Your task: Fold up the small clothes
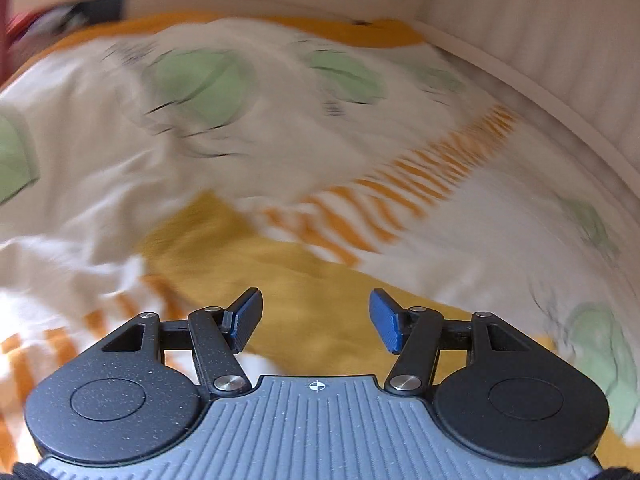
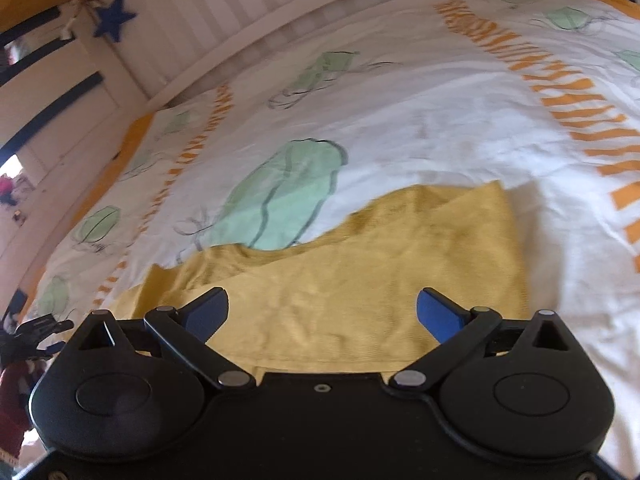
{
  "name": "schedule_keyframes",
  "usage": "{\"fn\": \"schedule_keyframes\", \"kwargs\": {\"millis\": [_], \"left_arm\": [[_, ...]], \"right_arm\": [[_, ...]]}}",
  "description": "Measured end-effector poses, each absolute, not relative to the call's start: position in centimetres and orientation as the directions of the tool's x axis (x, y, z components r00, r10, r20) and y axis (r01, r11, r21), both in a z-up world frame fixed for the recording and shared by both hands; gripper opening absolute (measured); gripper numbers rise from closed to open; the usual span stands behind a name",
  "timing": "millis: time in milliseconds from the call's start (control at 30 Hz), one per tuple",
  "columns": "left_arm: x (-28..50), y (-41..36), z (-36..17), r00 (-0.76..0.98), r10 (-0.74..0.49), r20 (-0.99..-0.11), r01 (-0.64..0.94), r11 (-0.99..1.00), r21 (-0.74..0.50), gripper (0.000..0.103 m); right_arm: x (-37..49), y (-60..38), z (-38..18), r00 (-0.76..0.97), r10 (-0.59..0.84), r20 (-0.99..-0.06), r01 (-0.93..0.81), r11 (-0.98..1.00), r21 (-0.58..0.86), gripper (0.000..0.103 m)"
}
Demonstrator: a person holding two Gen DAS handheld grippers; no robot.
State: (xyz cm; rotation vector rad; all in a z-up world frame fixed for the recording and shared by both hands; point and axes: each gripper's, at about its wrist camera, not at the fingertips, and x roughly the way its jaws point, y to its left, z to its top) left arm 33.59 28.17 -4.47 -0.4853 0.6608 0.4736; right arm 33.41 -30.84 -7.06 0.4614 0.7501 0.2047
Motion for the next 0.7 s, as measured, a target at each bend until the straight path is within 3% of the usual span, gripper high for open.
{"fn": "schedule_keyframes", "kwargs": {"millis": [167, 300, 600, 667, 700], "left_arm": [[32.4, 31.9, -6.0, 0.637, 0.300, -0.710, -0.663, 0.684, -0.306, 0.058], [32.2, 33.6, -7.4, 0.638, 0.260, -0.725, -0.677, 0.638, -0.367, 0.058], [33.1, 34.8, -9.0, 0.744, 0.173, -0.646, -0.578, 0.651, -0.492, 0.063], [33.2, 35.1, -9.3, 0.760, 0.159, -0.630, -0.566, 0.638, -0.522, 0.061], [33.1, 35.2, -9.3, 0.767, 0.159, -0.621, -0.563, 0.632, -0.533, 0.054]], "right_arm": [[33.5, -28.4, -7.4, 0.702, 0.383, -0.600, -0.086, 0.883, 0.462, 0.101], [33.6, -26.7, -7.9, 0.682, 0.397, -0.615, -0.126, 0.891, 0.436, 0.102], [33.5, -25.3, -8.8, 0.648, 0.411, -0.641, -0.154, 0.895, 0.418, 0.102], [33.4, -25.3, -8.9, 0.647, 0.411, -0.643, -0.150, 0.895, 0.420, 0.102], [33.4, -25.3, -8.9, 0.647, 0.409, -0.644, -0.147, 0.895, 0.421, 0.102]]}}
